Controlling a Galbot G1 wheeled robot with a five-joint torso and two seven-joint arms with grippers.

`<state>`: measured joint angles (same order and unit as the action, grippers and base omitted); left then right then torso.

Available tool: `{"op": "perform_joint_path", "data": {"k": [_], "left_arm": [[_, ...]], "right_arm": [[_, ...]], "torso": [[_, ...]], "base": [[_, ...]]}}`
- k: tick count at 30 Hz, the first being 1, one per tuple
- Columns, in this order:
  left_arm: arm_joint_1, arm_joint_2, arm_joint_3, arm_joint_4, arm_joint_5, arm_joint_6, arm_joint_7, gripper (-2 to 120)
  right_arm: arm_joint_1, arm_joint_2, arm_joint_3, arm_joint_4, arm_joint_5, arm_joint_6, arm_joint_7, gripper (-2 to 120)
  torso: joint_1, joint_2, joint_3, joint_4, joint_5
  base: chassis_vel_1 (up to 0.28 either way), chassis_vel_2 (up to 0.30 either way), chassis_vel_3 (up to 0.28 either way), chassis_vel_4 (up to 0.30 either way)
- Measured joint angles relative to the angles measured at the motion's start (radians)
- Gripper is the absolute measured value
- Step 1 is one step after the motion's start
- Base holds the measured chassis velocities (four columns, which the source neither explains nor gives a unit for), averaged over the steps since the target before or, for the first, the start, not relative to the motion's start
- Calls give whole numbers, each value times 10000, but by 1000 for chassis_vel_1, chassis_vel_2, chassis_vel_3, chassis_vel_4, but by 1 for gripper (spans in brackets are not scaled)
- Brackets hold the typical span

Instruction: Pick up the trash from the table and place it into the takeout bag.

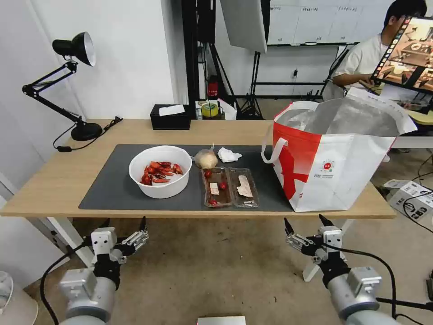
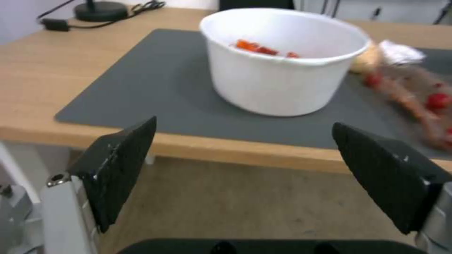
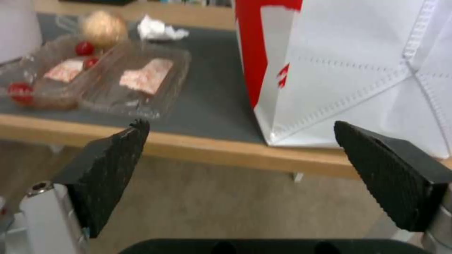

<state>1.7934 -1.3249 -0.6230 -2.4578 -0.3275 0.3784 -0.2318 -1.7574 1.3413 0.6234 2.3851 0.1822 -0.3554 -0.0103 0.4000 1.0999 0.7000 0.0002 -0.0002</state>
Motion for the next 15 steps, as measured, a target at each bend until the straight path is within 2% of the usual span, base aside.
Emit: {"op": "perform_joint_path", "data": {"k": [2, 4, 6, 7, 9, 12, 15], "left_arm": [[54, 305, 38, -87, -303, -168, -32, 100], [68, 319, 91, -65, -316, -407, -8, 100], [97, 262, 236, 58, -218, -927, 148, 100], [97, 262, 236, 58, -218, -927, 148, 100], [123, 142, 384, 201, 61, -1369, 398, 100], [129, 84, 474, 259, 206, -1422, 467, 100], [133, 16, 566, 342, 339, -1465, 507, 100]], "right_arm": [[91, -337, 155, 182, 390, -773, -30, 100], [115, -467, 194, 230, 482, -919, -44, 100], [174, -477, 143, 71, 716, -382, -280, 100], [174, -477, 143, 71, 716, -382, -280, 100], [553, -835, 180, -185, 1951, 423, -1072, 100], [638, -893, 173, -283, 2190, 709, -1238, 100], [791, -919, 104, -492, 2305, 1185, -1356, 100]], "torso": [[1, 0, 0, -3, 3], [1, 1, 0, 0, -4], [0, 0, 0, -4, 4], [0, 0, 0, -4, 4], [1, 0, 0, 3, 2], [0, 0, 0, -4, 2], [1, 0, 0, -1, 3]], "base": [[0, 0, 0, 0], [0, 0, 0, 0], [0, 0, 0, 0], [0, 0, 0, 0], [0, 0, 0, 0], [0, 0, 0, 0], [0, 0, 0, 0]]}}
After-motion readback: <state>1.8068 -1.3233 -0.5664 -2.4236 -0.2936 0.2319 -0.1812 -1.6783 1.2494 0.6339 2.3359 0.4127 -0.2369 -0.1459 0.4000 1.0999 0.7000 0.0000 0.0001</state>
